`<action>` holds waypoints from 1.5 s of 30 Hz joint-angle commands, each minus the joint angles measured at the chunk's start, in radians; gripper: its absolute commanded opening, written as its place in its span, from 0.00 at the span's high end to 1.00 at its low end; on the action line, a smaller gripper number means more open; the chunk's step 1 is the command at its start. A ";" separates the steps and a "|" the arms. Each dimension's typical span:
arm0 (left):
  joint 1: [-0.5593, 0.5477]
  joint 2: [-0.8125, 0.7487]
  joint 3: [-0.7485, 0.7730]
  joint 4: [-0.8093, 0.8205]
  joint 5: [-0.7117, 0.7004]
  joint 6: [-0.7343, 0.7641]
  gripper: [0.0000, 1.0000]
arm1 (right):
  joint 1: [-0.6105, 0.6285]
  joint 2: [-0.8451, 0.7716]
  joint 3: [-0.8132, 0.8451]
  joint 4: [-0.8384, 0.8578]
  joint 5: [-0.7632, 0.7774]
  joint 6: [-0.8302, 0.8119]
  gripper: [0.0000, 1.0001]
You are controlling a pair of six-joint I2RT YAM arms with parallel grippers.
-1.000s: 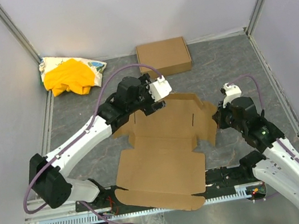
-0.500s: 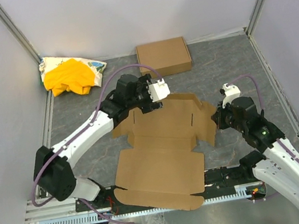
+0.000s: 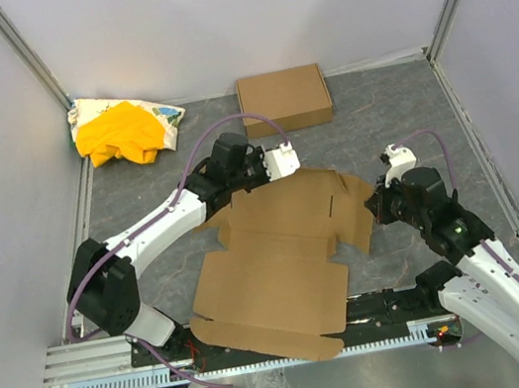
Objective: Fold the paper box
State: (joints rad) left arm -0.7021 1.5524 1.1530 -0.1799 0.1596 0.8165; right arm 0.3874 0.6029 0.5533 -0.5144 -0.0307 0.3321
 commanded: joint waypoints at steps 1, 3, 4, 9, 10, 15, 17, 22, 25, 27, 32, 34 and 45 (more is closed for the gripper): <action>-0.001 -0.065 -0.059 0.099 -0.060 -0.001 0.88 | 0.009 0.017 0.043 0.001 -0.052 -0.018 0.98; -0.006 -0.078 -0.111 0.147 -0.100 0.017 0.97 | 0.009 0.025 0.049 0.001 -0.063 -0.018 0.98; -0.009 -0.083 -0.133 0.166 -0.119 0.024 0.97 | 0.009 0.029 0.053 0.000 -0.066 -0.018 0.98; -0.021 -0.121 -0.154 0.210 -0.205 -0.070 0.97 | 0.009 0.053 0.092 -0.031 -0.051 -0.001 0.82; -0.022 -0.137 -0.158 0.220 -0.239 -0.092 0.97 | 0.009 0.067 0.106 -0.042 -0.038 0.012 0.73; -0.044 -0.268 -0.228 0.297 -0.325 -0.116 0.97 | 0.010 0.133 0.215 -0.111 -0.023 0.044 0.37; -0.064 -0.337 -0.247 0.299 -0.342 -0.109 0.97 | 0.009 0.141 0.252 -0.124 -0.022 0.053 0.36; -0.125 -0.436 -0.268 0.218 -0.342 -0.046 0.97 | 0.009 0.107 0.347 -0.168 0.011 0.057 0.35; -0.143 -0.444 -0.249 0.128 -0.325 -0.014 0.93 | 0.009 0.080 0.396 -0.219 0.076 0.058 0.35; -0.155 -0.429 -0.223 0.054 -0.310 0.005 0.90 | 0.009 0.071 0.419 -0.268 0.117 0.066 0.34; -0.221 -0.382 -0.212 0.009 -0.399 0.083 0.85 | 0.009 0.036 0.397 -0.343 0.191 0.115 0.34; -0.242 -0.343 -0.204 0.001 -0.435 0.110 0.85 | 0.009 0.010 0.363 -0.333 0.181 0.127 0.34; -0.332 -0.284 -0.223 0.026 -0.572 0.173 0.88 | 0.009 0.063 0.354 -0.219 0.239 0.066 0.37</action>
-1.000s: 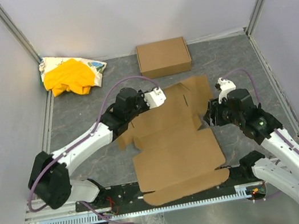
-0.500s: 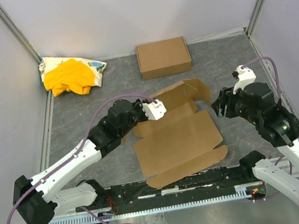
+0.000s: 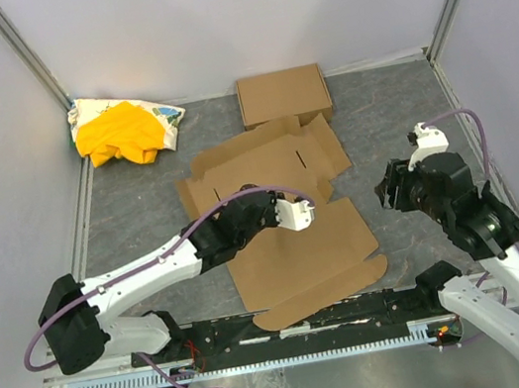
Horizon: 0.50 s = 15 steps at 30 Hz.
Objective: Fold the paper box
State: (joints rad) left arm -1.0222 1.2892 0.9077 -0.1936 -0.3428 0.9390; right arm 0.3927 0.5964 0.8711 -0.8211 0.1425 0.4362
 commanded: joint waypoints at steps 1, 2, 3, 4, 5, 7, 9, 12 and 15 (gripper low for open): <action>-0.013 -0.026 0.019 0.065 -0.090 0.049 0.88 | 0.003 0.098 0.049 0.101 0.065 -0.041 0.37; -0.012 -0.034 0.011 0.116 -0.121 0.046 0.85 | 0.003 0.126 0.064 0.106 0.062 -0.041 0.37; -0.005 -0.041 0.009 0.215 -0.169 0.032 0.73 | 0.003 0.158 0.083 0.108 0.058 -0.038 0.36; 0.008 -0.042 0.025 0.282 -0.194 -0.027 0.53 | 0.002 0.190 0.101 0.110 0.053 -0.033 0.35; 0.034 -0.032 0.067 0.312 -0.197 -0.108 0.40 | 0.002 0.228 0.118 0.115 0.048 -0.029 0.33; 0.147 0.022 0.220 0.224 -0.098 -0.348 0.31 | 0.001 0.314 0.156 0.119 0.022 -0.024 0.32; 0.318 0.135 0.390 0.073 0.105 -0.509 0.27 | -0.002 0.401 0.193 0.121 -0.023 -0.026 0.32; 0.412 0.349 0.564 -0.009 0.097 -0.441 0.26 | -0.006 0.481 0.216 0.150 -0.087 -0.035 0.32; 0.453 0.569 0.726 -0.078 0.120 -0.343 0.25 | -0.020 0.522 0.211 0.190 -0.123 -0.055 0.32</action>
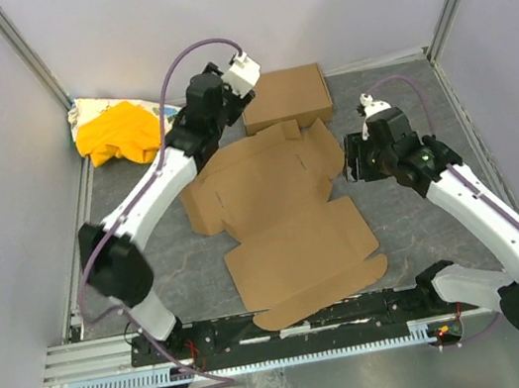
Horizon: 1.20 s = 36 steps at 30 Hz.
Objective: Fold the paper box
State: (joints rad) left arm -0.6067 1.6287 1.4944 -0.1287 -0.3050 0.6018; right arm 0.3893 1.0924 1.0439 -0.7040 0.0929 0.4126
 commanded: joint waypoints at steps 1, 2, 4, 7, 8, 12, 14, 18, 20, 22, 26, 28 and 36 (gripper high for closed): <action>0.078 0.285 0.193 -0.175 0.163 -0.014 0.26 | -0.029 0.039 0.041 0.076 -0.087 -0.046 0.32; 0.118 0.335 0.257 -0.212 0.262 -0.045 0.28 | -0.041 0.055 0.048 0.073 -0.103 -0.058 0.32; 0.201 0.431 0.393 -0.283 0.493 -0.130 0.32 | -0.078 0.072 0.058 0.066 -0.140 -0.077 0.32; 0.299 0.512 0.488 -0.276 0.740 -0.231 0.33 | -0.127 0.103 0.062 0.068 -0.220 -0.102 0.33; 0.316 0.537 0.527 -0.290 0.780 -0.232 0.33 | -0.134 0.115 0.065 0.066 -0.251 -0.108 0.33; 0.344 0.602 0.581 -0.368 0.815 -0.167 0.29 | -0.139 0.173 0.066 0.069 -0.323 -0.109 0.35; 0.350 0.627 0.590 -0.402 0.829 -0.135 0.29 | -0.139 0.199 0.065 0.086 -0.346 -0.091 0.36; 0.357 0.645 0.592 -0.462 0.883 -0.081 0.29 | -0.139 0.242 0.071 0.115 -0.386 -0.072 0.37; 0.359 0.644 0.576 -0.487 0.902 -0.047 0.29 | -0.139 0.252 0.075 0.120 -0.391 -0.071 0.38; 0.360 0.649 0.557 -0.503 0.912 -0.014 0.29 | -0.139 0.256 0.075 0.125 -0.384 -0.072 0.38; 0.364 0.683 0.561 -0.496 0.895 -0.018 0.29 | -0.138 0.256 0.076 0.130 -0.387 -0.074 0.38; 0.364 0.688 0.559 -0.497 0.895 -0.016 0.30 | -0.139 0.251 0.076 0.126 -0.389 -0.076 0.38; 0.370 0.716 0.527 -0.486 0.883 -0.003 0.29 | -0.139 0.223 0.062 0.125 -0.389 -0.080 0.38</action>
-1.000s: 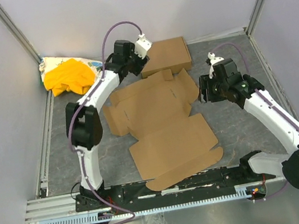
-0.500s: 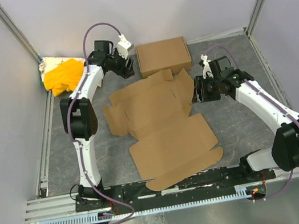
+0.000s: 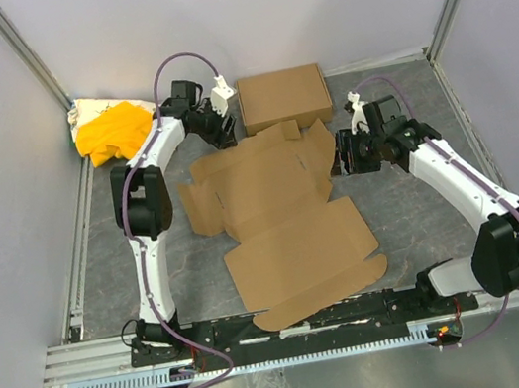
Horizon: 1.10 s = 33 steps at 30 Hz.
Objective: Fold the paper box
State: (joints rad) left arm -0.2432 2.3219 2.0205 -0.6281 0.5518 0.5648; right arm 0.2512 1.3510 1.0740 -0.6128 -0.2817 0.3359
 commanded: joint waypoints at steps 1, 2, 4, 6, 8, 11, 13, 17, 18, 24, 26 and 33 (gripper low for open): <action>0.007 0.032 0.001 0.010 0.035 0.032 0.30 | -0.001 -0.035 0.033 0.033 -0.016 -0.002 0.39; 0.007 0.038 -0.001 0.004 0.047 0.034 0.30 | -0.001 -0.036 0.033 0.029 -0.019 -0.002 0.39; 0.006 0.046 -0.011 -0.002 0.057 0.037 0.31 | -0.001 -0.041 0.030 0.025 -0.020 -0.003 0.39; 0.007 0.054 -0.021 -0.009 0.066 0.040 0.31 | -0.001 -0.051 0.023 0.027 -0.019 -0.003 0.39; 0.006 0.057 -0.036 -0.011 0.077 0.043 0.33 | -0.001 -0.057 0.017 0.027 -0.019 -0.002 0.39; 0.006 0.053 -0.052 -0.013 0.097 0.044 0.40 | 0.000 -0.064 0.010 0.027 -0.019 0.001 0.39; 0.005 0.046 -0.059 -0.013 0.105 0.038 0.50 | -0.001 -0.067 0.007 0.027 -0.019 0.006 0.39; 0.001 0.020 -0.073 -0.010 0.100 0.030 0.84 | -0.001 -0.074 -0.004 0.029 -0.023 0.013 0.39; -0.002 0.012 -0.078 -0.006 0.096 0.025 0.92 | -0.001 -0.076 -0.009 0.031 -0.025 0.016 0.40; -0.057 -0.077 -0.134 -0.005 -0.013 0.027 0.97 | -0.001 -0.104 -0.038 0.033 -0.019 0.037 0.40; -0.080 -0.113 -0.156 -0.008 -0.057 0.032 0.97 | -0.001 -0.126 -0.053 0.031 -0.011 0.046 0.40; -0.193 -0.290 -0.240 -0.009 -0.259 0.092 0.97 | 0.000 -0.221 -0.103 -0.011 0.071 0.076 0.40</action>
State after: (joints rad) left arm -0.3714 2.1895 1.8091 -0.6487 0.4389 0.5888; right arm 0.2516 1.2003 0.9920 -0.6159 -0.2752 0.3828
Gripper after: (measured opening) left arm 0.052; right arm 0.597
